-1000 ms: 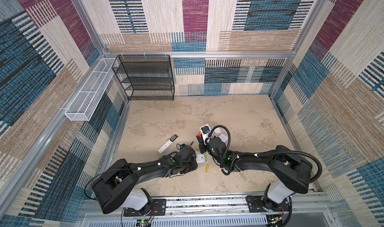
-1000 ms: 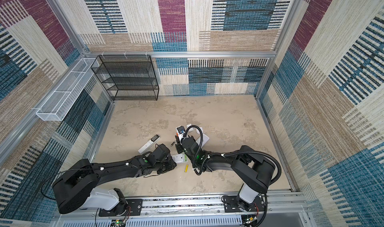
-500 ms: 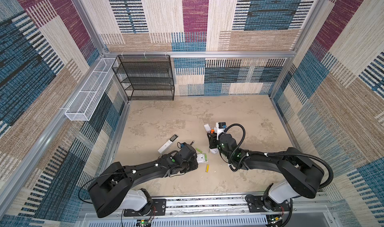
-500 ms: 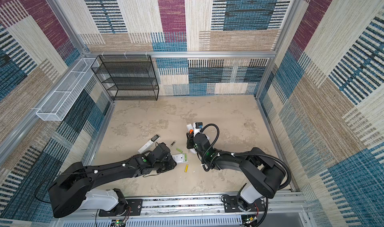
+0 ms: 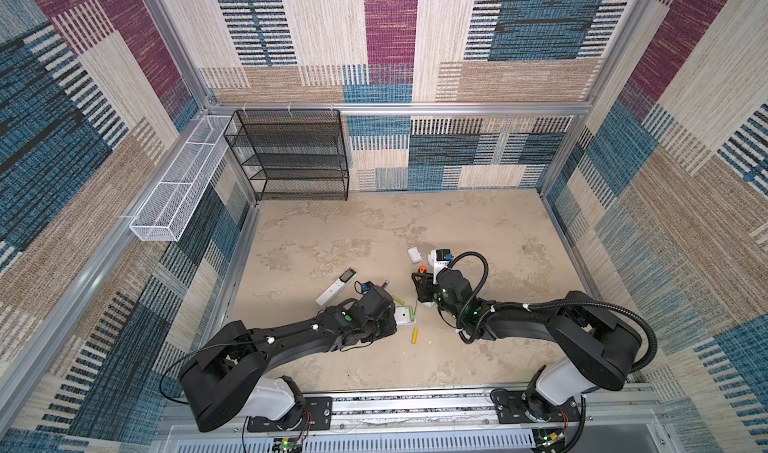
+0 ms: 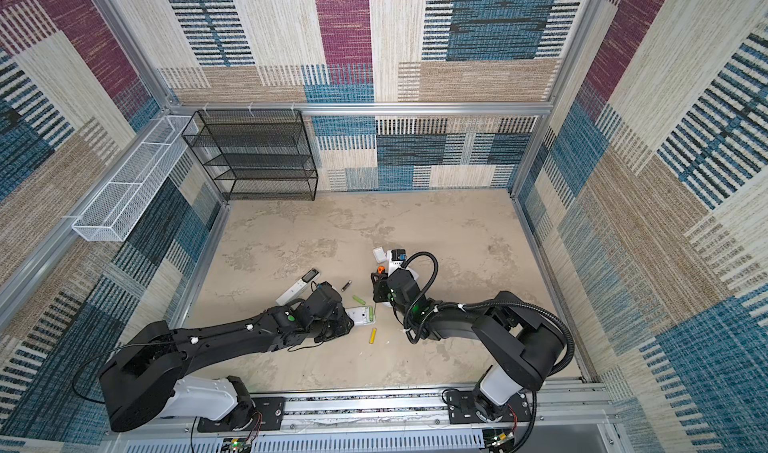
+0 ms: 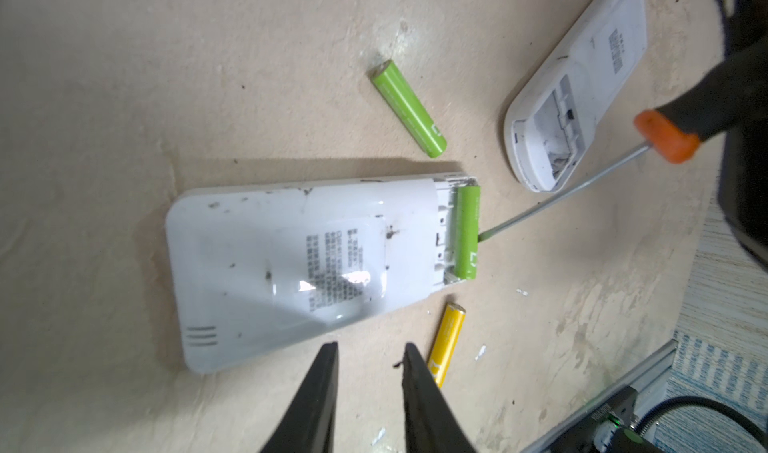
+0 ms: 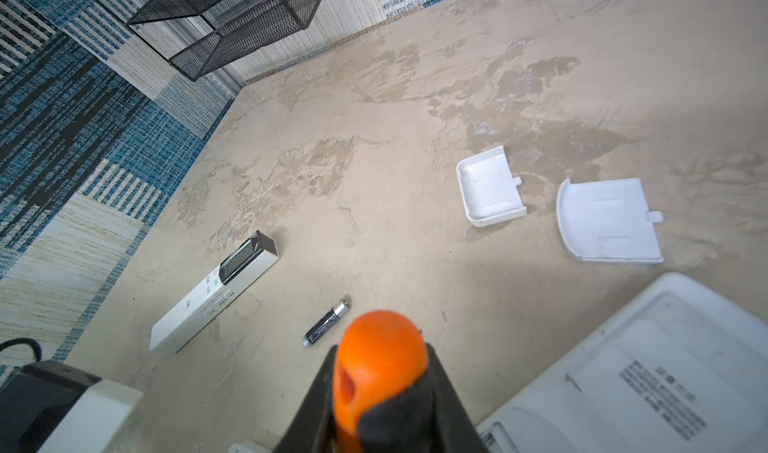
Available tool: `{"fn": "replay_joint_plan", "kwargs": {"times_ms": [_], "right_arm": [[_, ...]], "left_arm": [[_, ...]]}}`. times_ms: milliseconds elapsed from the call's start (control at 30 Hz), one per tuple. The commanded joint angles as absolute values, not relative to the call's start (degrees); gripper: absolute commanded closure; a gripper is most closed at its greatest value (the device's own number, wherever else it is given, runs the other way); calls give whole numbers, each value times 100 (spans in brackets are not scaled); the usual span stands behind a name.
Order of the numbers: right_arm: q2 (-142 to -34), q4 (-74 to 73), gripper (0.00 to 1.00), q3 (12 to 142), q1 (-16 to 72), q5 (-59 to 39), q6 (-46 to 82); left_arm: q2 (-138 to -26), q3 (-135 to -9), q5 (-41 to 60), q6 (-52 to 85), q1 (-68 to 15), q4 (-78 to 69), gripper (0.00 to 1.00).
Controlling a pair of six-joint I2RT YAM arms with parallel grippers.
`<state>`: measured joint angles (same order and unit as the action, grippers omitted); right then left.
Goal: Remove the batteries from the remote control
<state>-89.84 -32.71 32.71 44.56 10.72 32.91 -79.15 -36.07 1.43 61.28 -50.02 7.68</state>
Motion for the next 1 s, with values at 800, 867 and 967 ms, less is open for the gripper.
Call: {"fn": "replay_joint_plan", "kwargs": {"times_ms": [800,867,967], "right_arm": [[-9377,-3859,100,3070,4055,492,5012],[-9391,-3889,100,3046,4021,491,5157],[-9400,-3946,100,3015,3999,510,5288]], "left_arm": [[-8481,-3565,243,6229,-4987,260,70],[-8505,-3519,254,6259,-4988,170,71],[-8522,-3498,299,6275,-4984,136,71]]}}
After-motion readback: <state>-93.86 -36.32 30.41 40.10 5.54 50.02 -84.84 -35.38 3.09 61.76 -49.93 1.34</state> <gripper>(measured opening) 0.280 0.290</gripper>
